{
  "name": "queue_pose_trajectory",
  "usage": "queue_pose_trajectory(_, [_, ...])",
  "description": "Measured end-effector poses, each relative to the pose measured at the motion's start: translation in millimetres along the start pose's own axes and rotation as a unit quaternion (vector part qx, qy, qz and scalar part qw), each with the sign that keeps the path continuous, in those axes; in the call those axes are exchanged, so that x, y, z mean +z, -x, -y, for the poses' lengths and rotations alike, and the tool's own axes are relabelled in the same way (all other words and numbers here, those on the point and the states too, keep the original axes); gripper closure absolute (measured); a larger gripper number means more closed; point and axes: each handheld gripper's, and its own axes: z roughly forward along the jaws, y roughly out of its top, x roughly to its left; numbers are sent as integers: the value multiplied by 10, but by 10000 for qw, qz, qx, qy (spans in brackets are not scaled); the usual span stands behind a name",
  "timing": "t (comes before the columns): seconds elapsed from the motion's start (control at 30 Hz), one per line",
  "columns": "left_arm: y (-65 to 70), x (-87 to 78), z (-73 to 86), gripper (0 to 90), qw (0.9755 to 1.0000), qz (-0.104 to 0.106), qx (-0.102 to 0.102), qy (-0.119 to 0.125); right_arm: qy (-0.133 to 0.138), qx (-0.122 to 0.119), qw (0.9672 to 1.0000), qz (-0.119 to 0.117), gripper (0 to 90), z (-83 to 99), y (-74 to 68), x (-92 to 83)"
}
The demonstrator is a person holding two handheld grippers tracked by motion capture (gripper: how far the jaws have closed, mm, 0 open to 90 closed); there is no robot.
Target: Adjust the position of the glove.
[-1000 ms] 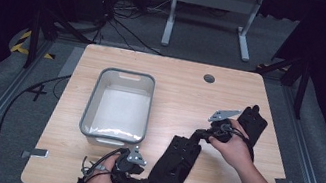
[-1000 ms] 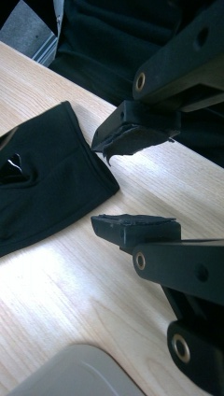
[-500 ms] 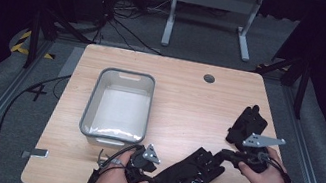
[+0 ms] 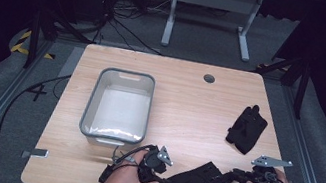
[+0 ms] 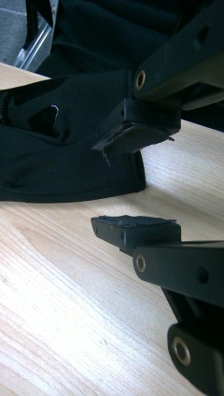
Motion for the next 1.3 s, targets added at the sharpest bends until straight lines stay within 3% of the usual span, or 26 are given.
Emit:
queue_pose_trajectory(0.1, [-5,14,1,574,10000,21,-33,-51,38,-64,10000,42,734,3,7,-2])
queue_pose_trajectory(0.13, [-4,56,3,572,9998,31,-40,-187,73,-129,9999,10,731,0,-3,-6])
queue_pose_trajectory(0.3, [-8,150,7,582,9992,42,26,-402,77,-270,9996,-4,738,-13,-42,2])
queue_pose_trajectory(0.4, [-2,216,17,644,9985,33,14,-543,79,-300,9995,-71,740,-17,-55,7])
queue_pose_trajectory(0.47, [2,220,-1,757,9982,-46,4,-590,96,-345,9993,-116,747,-28,-70,8])
queue_pose_trajectory(0.67, [14,225,-15,849,9983,-243,6,-526,113,-409,9989,-192,749,-36,-91,0])
queue_pose_trajectory(0.9, [-6,139,-64,849,9988,-257,85,-397,106,-394,9989,-210,753,-32,-82,16])
queue_pose_trajectory(1.1, [-27,86,-156,842,9982,-348,282,-410,56,-438,9987,-246,754,-33,-101,43])
queue_pose_trajectory(1.3, [-75,51,-254,844,9966,-459,410,-556,-227,-481,9979,-369,762,5,-138,95])
